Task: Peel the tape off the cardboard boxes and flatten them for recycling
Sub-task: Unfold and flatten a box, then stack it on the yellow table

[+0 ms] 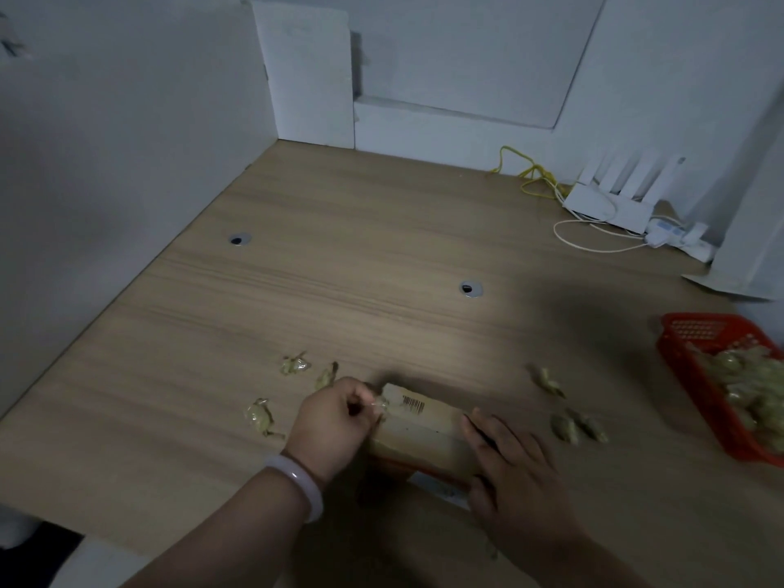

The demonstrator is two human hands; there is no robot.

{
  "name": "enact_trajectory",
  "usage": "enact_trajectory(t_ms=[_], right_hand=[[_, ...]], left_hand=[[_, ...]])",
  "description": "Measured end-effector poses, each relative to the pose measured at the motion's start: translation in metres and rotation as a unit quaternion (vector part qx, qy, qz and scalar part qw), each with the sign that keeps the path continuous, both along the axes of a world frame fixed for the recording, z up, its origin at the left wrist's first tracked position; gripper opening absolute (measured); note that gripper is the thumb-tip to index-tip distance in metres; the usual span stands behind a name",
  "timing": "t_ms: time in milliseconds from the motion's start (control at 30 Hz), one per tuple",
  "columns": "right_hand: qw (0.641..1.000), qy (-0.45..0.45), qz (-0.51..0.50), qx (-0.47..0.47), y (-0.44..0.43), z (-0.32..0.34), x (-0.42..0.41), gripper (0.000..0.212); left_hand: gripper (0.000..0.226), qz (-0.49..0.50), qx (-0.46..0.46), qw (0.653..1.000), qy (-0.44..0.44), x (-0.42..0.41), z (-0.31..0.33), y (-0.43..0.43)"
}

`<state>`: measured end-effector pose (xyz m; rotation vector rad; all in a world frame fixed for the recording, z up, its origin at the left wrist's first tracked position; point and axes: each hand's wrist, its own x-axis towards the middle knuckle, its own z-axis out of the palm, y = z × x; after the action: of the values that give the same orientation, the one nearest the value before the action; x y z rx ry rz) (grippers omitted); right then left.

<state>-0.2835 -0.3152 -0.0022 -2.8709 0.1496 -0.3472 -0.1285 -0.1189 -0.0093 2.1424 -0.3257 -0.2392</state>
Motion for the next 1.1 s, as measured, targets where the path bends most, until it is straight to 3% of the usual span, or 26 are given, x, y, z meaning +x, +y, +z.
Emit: enact_trajectory(t_ms=[133,267,433,600,700,1000,1100], right_hand=[[1.0,0.0,0.002,0.0,-0.002,-0.003,-0.001,0.066],[1.0,0.017,-0.005,-0.006,-0.001,-0.004,0.0,0.066],[1.0,0.017,0.0,-0.005,-0.001,-0.003,-0.001,0.066],[1.0,0.02,-0.002,-0.003,0.0,-0.003,-0.001,0.066],[1.0,0.024,0.0,-0.005,-0.001,-0.005,-0.001,0.067],[0.999,0.04,-0.013,-0.013,-0.001,-0.007,0.0,0.065],[0.999,0.042,-0.018,-0.01,-0.001,-0.009,0.0,0.066]], left_hand=[[0.014,0.094,-0.079,0.983,0.138,0.001,-0.01,0.001],[0.021,0.19,-0.199,0.931,0.241,-0.004,-0.015,-0.006],[0.022,0.238,-0.226,0.914,0.239,-0.009,-0.011,-0.011],[0.02,0.266,-0.316,0.855,0.313,-0.013,-0.012,-0.006],[0.019,0.265,-0.33,0.842,0.335,-0.012,-0.014,-0.004],[0.022,0.132,-0.199,0.952,0.193,-0.005,-0.002,0.01],[0.017,0.128,-0.227,0.946,0.193,-0.005,0.003,0.023]])
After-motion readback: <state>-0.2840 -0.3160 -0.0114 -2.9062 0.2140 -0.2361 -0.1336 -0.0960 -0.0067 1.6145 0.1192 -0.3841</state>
